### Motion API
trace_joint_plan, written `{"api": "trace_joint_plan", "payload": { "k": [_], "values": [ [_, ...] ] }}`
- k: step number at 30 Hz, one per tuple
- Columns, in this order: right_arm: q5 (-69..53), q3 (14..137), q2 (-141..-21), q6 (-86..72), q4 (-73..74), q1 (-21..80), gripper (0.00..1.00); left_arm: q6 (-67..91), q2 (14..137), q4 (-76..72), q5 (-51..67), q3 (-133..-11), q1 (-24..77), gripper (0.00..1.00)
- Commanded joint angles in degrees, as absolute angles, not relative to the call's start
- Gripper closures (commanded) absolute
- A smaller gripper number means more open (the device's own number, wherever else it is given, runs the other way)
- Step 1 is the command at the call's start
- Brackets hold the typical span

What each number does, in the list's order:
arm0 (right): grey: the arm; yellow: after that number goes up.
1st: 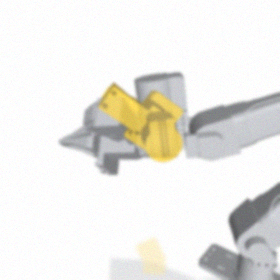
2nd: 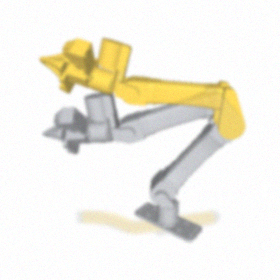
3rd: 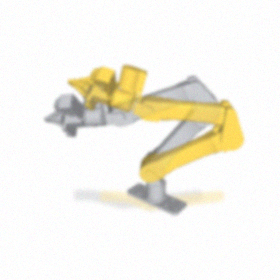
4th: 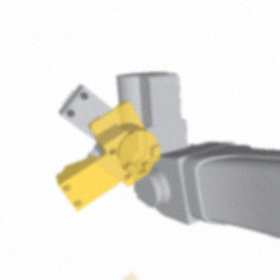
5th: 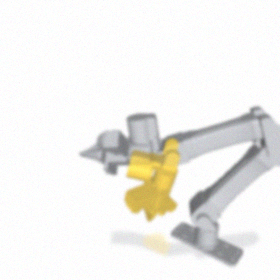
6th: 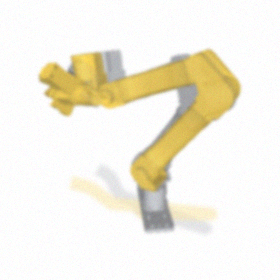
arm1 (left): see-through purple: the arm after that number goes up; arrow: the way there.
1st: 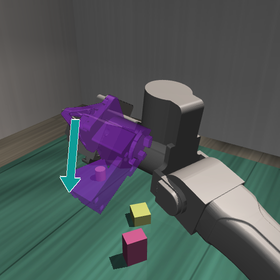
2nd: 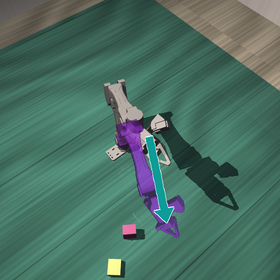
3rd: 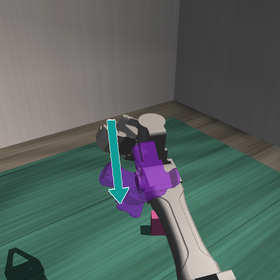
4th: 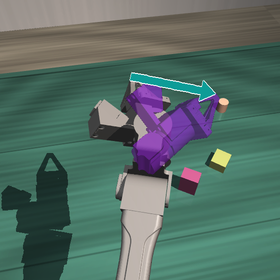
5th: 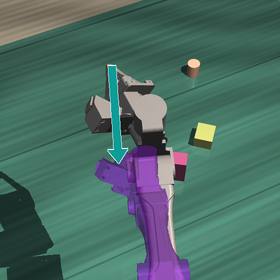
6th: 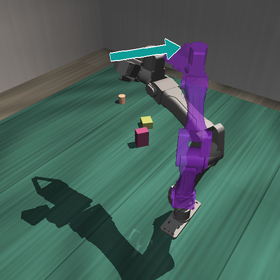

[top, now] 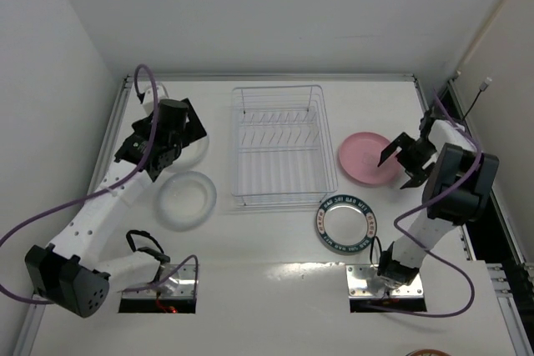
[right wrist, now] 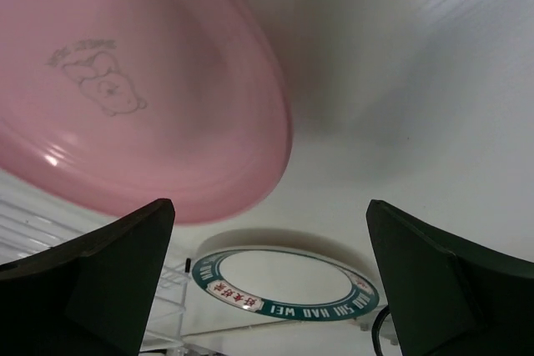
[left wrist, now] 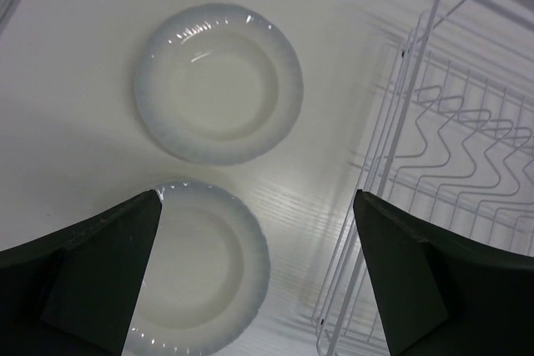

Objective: Load the plates into the dish rack

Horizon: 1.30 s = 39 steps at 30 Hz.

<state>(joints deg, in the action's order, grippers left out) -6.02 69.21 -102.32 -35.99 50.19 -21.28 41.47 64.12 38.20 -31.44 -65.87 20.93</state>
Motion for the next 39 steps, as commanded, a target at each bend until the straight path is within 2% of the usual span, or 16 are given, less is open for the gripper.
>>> {"api": "trace_joint_plan", "payload": {
  "k": [1, 6, 10, 11, 12, 13, 15, 17, 18, 22, 23, 24, 29, 34, 36, 39],
  "values": [
    [-8.4, 68.6, -104.0, -34.9, 44.9, -22.1, 0.02, 42.5, 65.3, 38.7, -27.5, -67.6, 20.3, 0.0],
    [-10.3, 70.0, -112.3, -31.5, 43.3, -22.1, 0.11, 42.5, 65.9, 35.1, -27.0, -66.5, 20.3, 0.0],
    [-13.4, 73.1, -114.4, -30.3, 42.4, -21.5, 0.35, 41.8, 67.0, 35.1, -27.0, -67.9, 20.3, 0.0],
    [-13.4, 73.7, -114.4, -30.3, 42.4, -22.1, 0.51, 41.8, 67.0, 35.1, -27.0, -67.9, 20.3, 0.0],
    [-14.0, 73.7, -114.4, -30.3, 42.4, -22.1, 0.6, 41.8, 67.0, 35.1, -27.0, -67.9, 20.3, 0.0],
    [-13.2, 73.7, -114.4, -30.3, 43.0, -22.1, 0.79, 41.8, 67.0, 35.1, -27.0, -67.9, 20.3, 0.0],
    [-11.1, 74.3, -114.4, -30.3, 44.2, -22.1, 1.0, 41.8, 67.0, 34.5, -27.0, -68.4, 20.3, 0.0],
    [-9.3, 76.3, -111.7, -30.9, 45.3, -22.1, 1.0, 41.8, 67.0, 34.5, -27.0, -68.4, 20.3, 0.02],
    [-9.3, 76.3, -106.4, -32.0, 44.0, -22.1, 1.0, 41.2, 67.0, 34.5, -27.0, -69.0, 20.3, 0.06],
    [-1.2, 89.9, -98.3, -36.2, 48.8, -19.8, 1.0, 41.5, 67.0, 33.9, -25.6, -69.5, 20.3, 0.4],
    [2.2, 93.3, -97.4, -36.8, 53.0, -18.9, 1.0, 41.5, 67.0, 34.5, -26.1, -70.0, 20.3, 0.42],
    [7.9, 96.3, -96.5, -37.5, 54.4, -17.1, 1.0, 41.5, 67.5, 34.5, -26.1, -70.0, 20.3, 0.44],
    [17.5, 112.5, -96.9, -36.8, 61.7, -10.6, 1.0, 40.9, 68.5, 35.1, -27.2, -71.2, 20.3, 0.44],
    [31.3, 126.5, -105.5, -34.8, 69.0, 7.2, 1.0, 40.3, 69.8, 35.6, -27.2, -72.2, 20.9, 0.44],
    [33.0, 135.4, -109.8, -34.2, 73.9, 10.5, 1.0, 40.3, 70.4, 35.6, -27.2, -72.2, 21.6, 0.44],
    [36.0, 141.7, -116.7, -33.7, 78.4, 14.5, 1.0, 39.2, 70.4, 35.6, -27.9, -72.8, 22.1, 0.44]
  ]
}}
